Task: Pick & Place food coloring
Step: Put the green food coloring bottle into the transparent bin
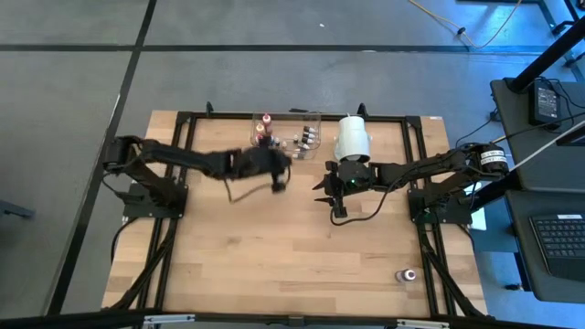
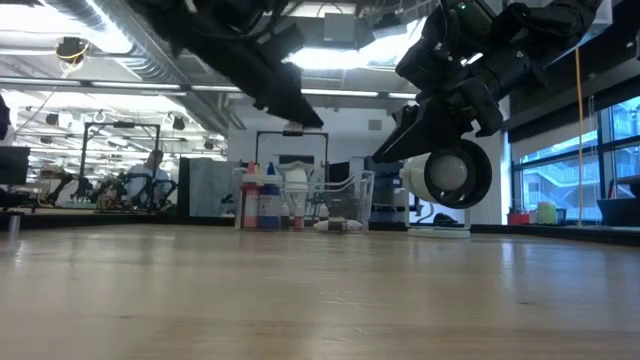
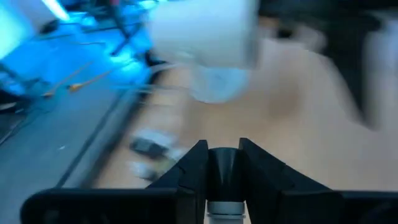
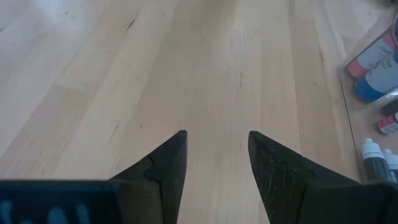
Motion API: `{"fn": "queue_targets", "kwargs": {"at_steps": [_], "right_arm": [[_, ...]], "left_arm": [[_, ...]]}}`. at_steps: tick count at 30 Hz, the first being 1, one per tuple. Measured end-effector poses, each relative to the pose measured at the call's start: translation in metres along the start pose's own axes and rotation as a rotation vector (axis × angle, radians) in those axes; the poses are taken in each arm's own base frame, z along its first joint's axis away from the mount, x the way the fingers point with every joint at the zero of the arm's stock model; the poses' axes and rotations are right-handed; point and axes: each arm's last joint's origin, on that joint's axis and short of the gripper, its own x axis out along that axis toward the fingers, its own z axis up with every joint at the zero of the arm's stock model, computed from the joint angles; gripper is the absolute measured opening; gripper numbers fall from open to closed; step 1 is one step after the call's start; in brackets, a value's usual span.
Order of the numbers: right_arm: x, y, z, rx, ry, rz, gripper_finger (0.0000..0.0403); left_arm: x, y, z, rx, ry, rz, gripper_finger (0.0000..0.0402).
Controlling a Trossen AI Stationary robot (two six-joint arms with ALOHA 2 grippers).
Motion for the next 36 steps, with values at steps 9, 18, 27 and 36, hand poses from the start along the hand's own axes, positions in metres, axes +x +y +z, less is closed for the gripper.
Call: {"fn": "queue_targets", "kwargs": {"at_steps": [9, 18, 27, 36], "right_arm": [[0.0, 0.0, 0.0, -0.022, -0.001, 0.0, 0.0173], [0.0, 0.001, -0.009, -0.022, 0.022, -0.013, 0.0173], [0.0, 0.001, -0.009, -0.045, 0.022, -0.013, 0.0173], [0.0, 0.001, -0.009, -0.04, 0.025, -0.012, 0.0173]], "left_arm": [[0.035, 0.076, 0.041, -0.104, 0.1, 0.03, 0.007], [0.104, 0.094, 0.022, -0.195, 0.064, -0.106, 0.0074], [0.147, 0.079, -0.015, -0.195, 0.131, -0.118, 0.0086], [0.151, 0.077, -0.019, -0.158, 0.133, -0.114, 0.009]]}}
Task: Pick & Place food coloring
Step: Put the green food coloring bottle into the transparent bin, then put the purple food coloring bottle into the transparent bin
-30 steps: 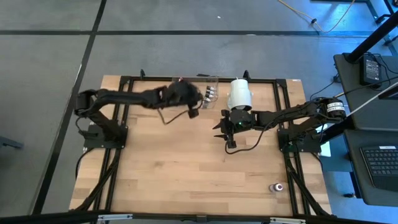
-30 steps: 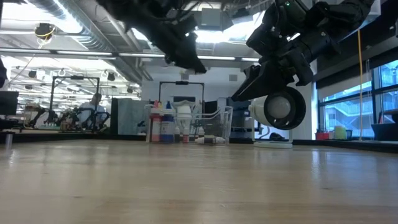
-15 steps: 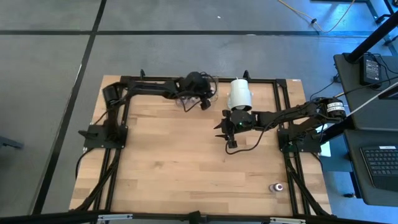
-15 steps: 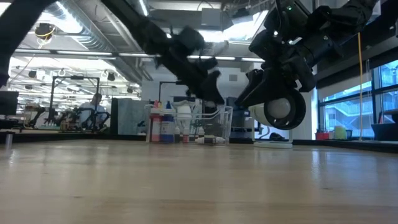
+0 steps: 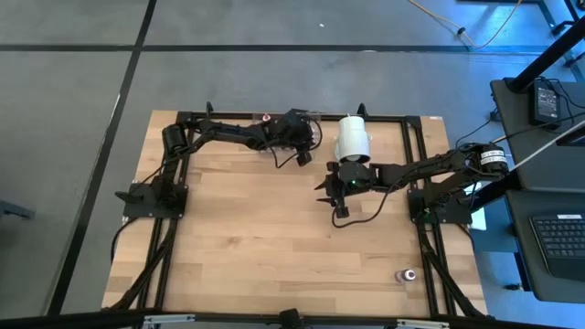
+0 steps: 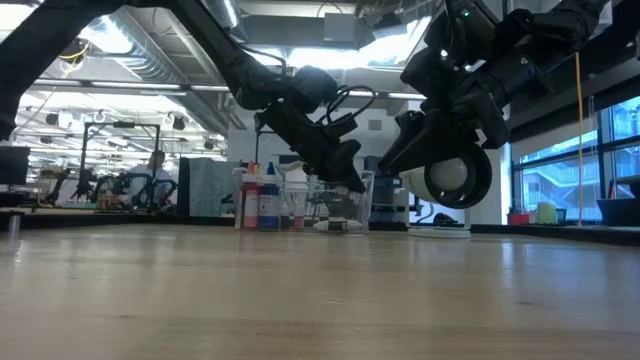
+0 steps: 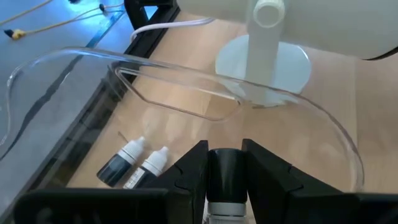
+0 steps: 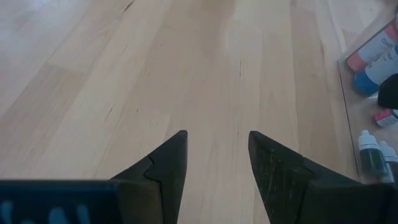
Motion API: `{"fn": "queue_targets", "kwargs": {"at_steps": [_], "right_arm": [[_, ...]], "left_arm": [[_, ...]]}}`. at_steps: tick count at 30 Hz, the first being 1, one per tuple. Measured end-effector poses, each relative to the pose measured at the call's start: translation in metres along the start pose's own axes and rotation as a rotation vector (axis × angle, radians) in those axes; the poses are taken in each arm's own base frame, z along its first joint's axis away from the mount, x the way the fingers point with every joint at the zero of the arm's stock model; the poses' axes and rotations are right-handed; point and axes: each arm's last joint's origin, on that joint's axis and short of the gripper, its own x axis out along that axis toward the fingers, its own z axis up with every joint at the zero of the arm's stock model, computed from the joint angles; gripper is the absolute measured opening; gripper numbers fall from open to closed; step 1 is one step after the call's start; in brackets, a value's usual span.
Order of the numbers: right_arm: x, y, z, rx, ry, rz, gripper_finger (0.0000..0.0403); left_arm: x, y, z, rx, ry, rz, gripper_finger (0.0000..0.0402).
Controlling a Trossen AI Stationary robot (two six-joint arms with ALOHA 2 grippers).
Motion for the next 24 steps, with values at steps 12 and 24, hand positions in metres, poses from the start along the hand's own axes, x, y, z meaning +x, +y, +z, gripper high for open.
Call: {"fn": "queue_targets", "kwargs": {"at_steps": [12, 24], "right_arm": [[-0.005, 0.0, 0.019, 0.152, 0.024, 0.026, 0.0173], [-0.048, 0.036, 0.071, 0.368, 0.48, 0.154, 0.0173]], "left_arm": [[0.0, -0.001, 0.003, -0.006, -0.032, -0.002, 0.0111], [-0.029, -0.013, 0.03, 0.002, -0.133, -0.117, 0.0133]]}}
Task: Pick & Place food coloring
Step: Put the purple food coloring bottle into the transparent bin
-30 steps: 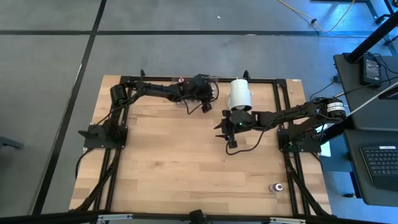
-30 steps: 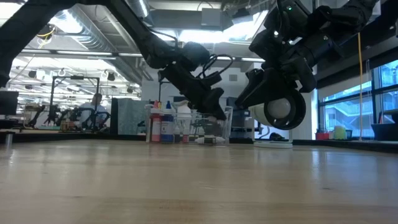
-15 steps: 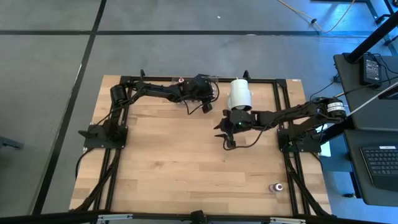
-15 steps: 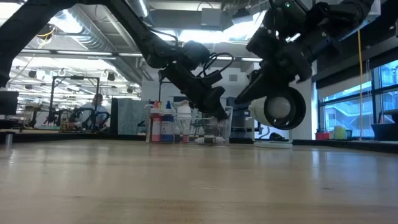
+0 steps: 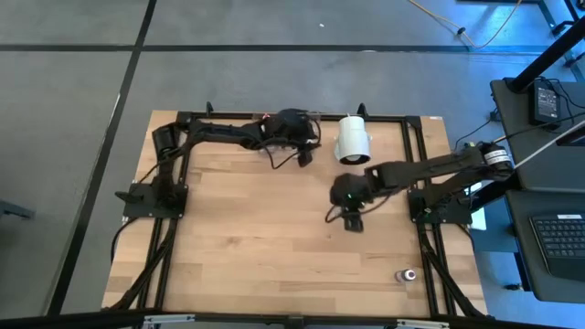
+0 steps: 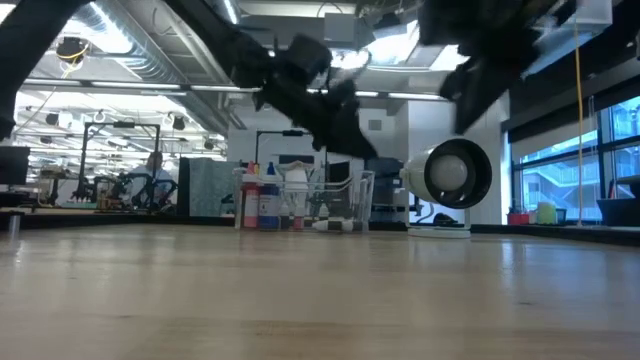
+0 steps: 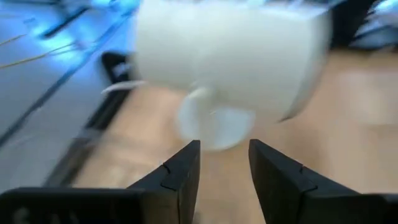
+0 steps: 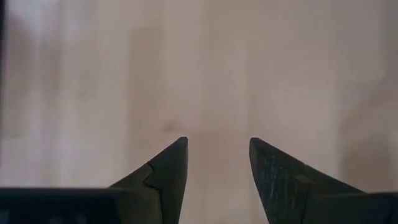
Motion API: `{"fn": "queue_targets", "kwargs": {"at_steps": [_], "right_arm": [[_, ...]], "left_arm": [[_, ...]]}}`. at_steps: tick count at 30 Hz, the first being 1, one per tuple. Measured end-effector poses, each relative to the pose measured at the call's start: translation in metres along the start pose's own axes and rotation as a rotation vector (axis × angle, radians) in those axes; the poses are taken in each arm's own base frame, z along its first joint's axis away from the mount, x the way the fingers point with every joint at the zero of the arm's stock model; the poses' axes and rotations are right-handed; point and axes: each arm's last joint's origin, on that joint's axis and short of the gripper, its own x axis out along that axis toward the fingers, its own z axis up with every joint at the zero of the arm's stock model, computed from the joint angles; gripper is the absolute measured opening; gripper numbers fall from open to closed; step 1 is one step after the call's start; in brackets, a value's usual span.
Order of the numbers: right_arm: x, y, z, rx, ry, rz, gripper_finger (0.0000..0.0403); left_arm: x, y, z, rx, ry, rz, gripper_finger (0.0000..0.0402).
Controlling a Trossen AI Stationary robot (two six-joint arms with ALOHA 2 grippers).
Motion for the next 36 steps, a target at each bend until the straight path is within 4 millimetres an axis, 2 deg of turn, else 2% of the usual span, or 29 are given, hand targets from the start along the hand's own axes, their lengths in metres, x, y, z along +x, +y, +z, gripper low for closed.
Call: {"fn": "queue_targets", "kwargs": {"at_steps": [5, 8, 11, 15, 18, 28, 32, 36], "right_arm": [[-0.013, 0.042, -0.02, 0.101, 0.048, 0.036, 0.0173], [-0.022, 0.066, -0.033, 0.197, 0.046, 0.044, 0.0173], [-0.027, 0.086, -0.045, 0.312, 0.042, 0.041, 0.0173], [-0.026, 0.104, -0.055, 0.372, 0.059, 0.057, 0.0173], [-0.025, 0.112, -0.06, 0.393, 0.054, 0.041, 0.0186], [-0.017, 0.125, -0.07, 0.48, 0.088, 0.011, 0.0273], [-0.011, 0.131, -0.077, 0.58, 0.168, 0.002, 0.0279], [-0.011, 0.138, -0.092, 0.651, 0.286, -0.044, 0.0271]], "left_arm": [[-0.018, -0.034, 0.019, 0.016, -0.161, -0.216, 0.013], [-0.023, -0.054, 0.02, 0.069, -0.238, -0.289, 0.0133], [-0.027, -0.065, 0.018, 0.081, -0.253, -0.308, 0.0134], [-0.028, -0.073, 0.018, 0.108, -0.294, -0.318, 0.013], [-0.03, -0.075, 0.023, 0.123, -0.339, -0.319, 0.013], [-0.034, -0.074, 0.032, 0.122, -0.447, -0.313, 0.0131], [-0.034, -0.074, 0.033, 0.144, -0.454, -0.306, 0.013], [-0.034, -0.074, 0.033, 0.153, -0.455, -0.305, 0.0133]]}}
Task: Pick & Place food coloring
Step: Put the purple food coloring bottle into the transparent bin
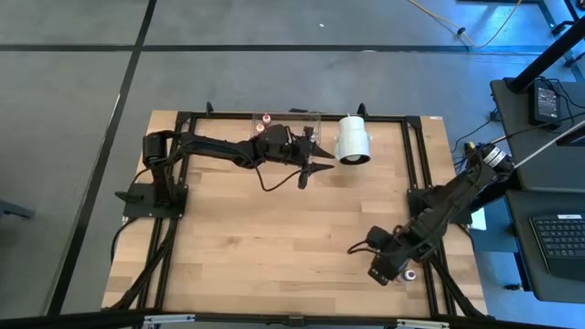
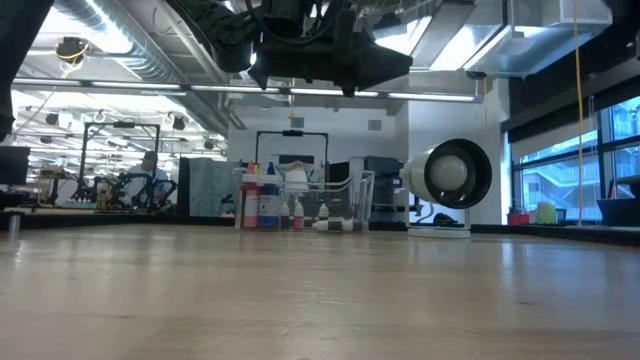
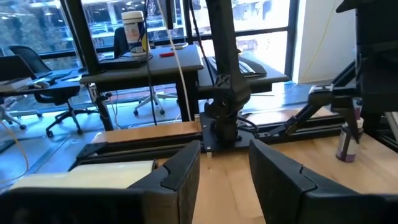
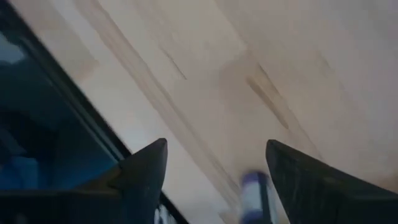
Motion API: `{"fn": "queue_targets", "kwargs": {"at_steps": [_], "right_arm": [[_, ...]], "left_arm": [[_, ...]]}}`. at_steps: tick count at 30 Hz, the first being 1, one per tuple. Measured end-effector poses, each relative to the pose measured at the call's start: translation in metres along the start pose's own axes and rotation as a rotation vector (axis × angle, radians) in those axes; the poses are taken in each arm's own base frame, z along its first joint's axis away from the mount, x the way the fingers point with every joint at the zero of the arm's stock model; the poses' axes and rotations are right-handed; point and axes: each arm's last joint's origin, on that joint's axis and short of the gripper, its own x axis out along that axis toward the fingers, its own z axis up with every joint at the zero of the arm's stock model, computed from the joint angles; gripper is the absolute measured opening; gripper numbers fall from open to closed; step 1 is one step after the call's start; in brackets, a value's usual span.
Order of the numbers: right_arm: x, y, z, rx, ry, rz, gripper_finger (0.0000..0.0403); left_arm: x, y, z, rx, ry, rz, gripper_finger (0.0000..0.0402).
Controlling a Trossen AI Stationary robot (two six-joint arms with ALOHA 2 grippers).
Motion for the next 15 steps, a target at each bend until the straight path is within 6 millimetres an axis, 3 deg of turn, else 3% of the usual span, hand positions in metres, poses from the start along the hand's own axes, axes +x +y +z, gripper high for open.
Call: {"fn": "queue_targets", "kwargs": {"at_steps": [15], "right_arm": [[0.01, -0.007, -0.06, 0.16, -0.02, -0.148, 0.0256]], "left_arm": [[0.0, 0.0, 0.0, 0.002, 0.001, 0.0, 0.0132]]}}
